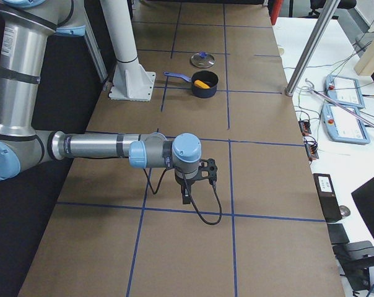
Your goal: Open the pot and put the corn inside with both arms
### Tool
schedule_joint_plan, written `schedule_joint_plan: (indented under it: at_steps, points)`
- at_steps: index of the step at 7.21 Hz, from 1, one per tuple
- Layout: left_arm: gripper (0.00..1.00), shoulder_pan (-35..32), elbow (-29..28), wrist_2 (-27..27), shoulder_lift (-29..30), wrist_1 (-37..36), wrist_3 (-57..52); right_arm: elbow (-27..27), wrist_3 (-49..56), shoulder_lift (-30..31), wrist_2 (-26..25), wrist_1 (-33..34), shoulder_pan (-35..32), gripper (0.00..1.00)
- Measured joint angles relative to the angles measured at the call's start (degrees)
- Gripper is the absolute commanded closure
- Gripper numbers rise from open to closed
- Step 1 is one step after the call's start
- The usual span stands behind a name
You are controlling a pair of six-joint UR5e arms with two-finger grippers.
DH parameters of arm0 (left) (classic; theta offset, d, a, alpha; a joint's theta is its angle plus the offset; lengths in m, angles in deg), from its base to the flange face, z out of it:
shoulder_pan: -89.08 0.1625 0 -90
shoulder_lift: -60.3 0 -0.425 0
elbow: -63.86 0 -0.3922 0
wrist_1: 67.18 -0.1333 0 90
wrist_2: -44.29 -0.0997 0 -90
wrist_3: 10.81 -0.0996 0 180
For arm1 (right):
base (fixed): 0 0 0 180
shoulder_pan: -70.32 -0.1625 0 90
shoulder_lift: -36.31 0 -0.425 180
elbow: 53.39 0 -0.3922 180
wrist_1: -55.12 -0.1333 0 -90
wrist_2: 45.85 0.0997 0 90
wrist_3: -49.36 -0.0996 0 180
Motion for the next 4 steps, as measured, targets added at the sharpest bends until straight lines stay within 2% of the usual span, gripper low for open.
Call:
schedule_joint_plan:
  at_steps: [4]
  points:
    - [0.0, 0.0, -0.26, 0.21, -0.82, 0.53, -0.19, 0.5, 0.01, -0.17, 0.0, -0.03, 0.0, 0.0]
